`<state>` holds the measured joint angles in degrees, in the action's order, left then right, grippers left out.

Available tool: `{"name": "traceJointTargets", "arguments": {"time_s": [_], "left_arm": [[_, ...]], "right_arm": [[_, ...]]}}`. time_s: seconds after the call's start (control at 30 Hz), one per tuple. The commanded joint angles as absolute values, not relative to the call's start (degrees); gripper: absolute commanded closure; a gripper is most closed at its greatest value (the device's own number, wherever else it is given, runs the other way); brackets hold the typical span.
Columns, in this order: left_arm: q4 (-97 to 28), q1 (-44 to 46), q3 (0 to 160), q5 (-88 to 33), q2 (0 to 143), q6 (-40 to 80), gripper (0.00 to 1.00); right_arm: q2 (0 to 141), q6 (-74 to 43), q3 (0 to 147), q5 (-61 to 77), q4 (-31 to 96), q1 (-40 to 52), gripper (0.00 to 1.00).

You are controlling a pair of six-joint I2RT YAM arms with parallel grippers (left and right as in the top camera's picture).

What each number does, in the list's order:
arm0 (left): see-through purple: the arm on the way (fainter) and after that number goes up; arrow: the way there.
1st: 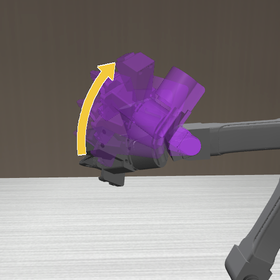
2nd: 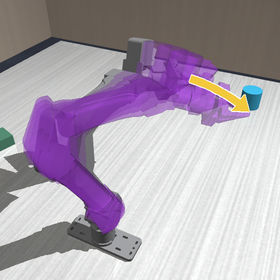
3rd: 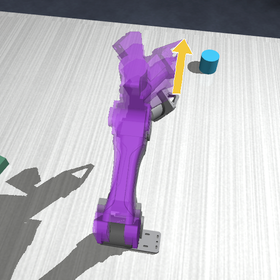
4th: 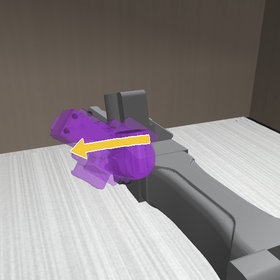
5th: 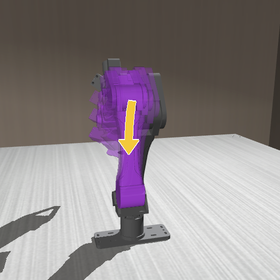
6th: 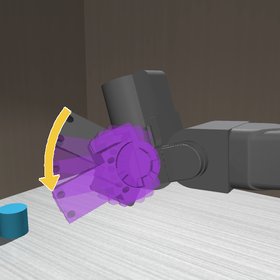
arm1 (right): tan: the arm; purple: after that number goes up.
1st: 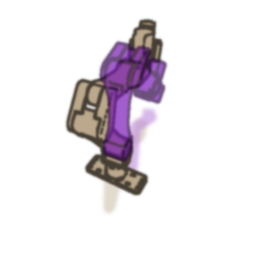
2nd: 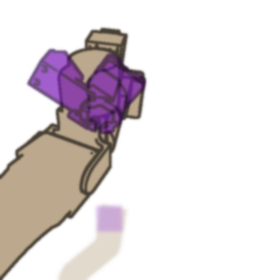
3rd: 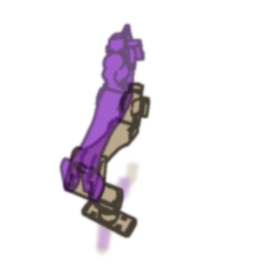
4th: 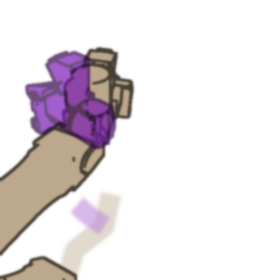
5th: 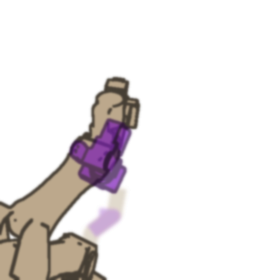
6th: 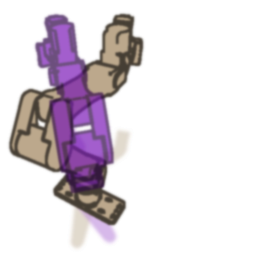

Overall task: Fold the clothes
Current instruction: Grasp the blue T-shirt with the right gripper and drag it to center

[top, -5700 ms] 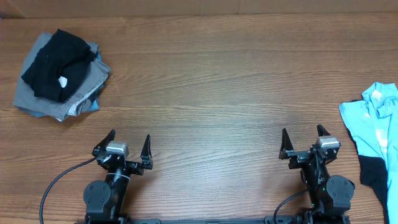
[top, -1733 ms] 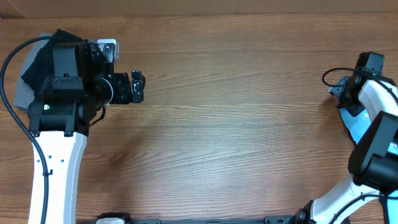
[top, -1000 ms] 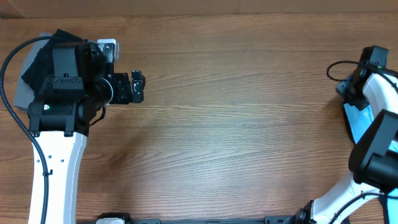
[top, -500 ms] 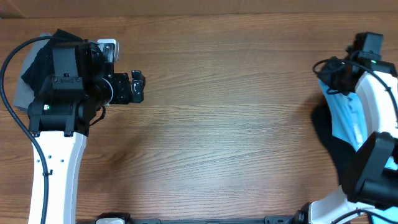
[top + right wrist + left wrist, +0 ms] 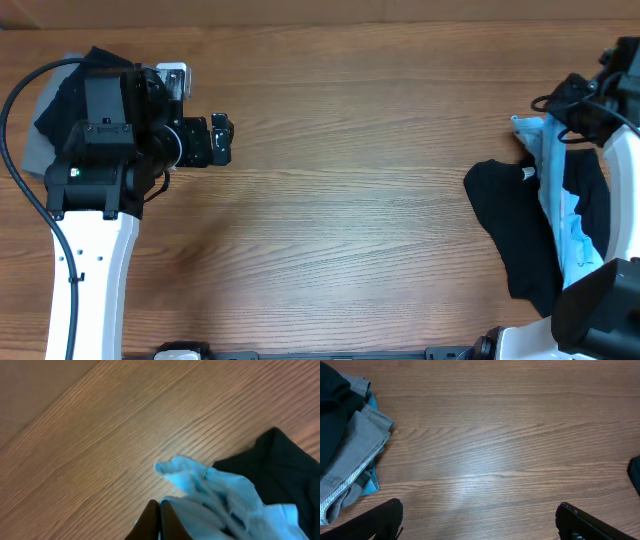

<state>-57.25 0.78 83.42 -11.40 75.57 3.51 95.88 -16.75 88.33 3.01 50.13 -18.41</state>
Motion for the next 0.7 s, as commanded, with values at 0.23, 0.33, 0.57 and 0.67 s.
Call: {"name": "traceJointTargets", "arguments": {"time_s": [0.23,0.33,0.57,0.67], "left_arm": [[-57.2,1.2,85.0,-12.3,75.7,4.3,0.00],[-57.2,1.1,85.0,-12.3,75.6,4.3,0.00],[-57.2,1.0,85.2,-10.8,74.8,4.3,0.00],[-57.2,0.4,86.0,-8.2,74.1,4.3,0.00]], "right_arm": [[90.7,-16.2,114.4,16.4,59.8,-16.3,0.96],[90.8,-16.5,118.7,18.6,60.5,-13.3,0.96],[91.4,-18.0,119.7,20.2,57.6,1.8,0.96],[93.1,-18.3,119.7,20.2,56.8,10.5,0.96]]}}
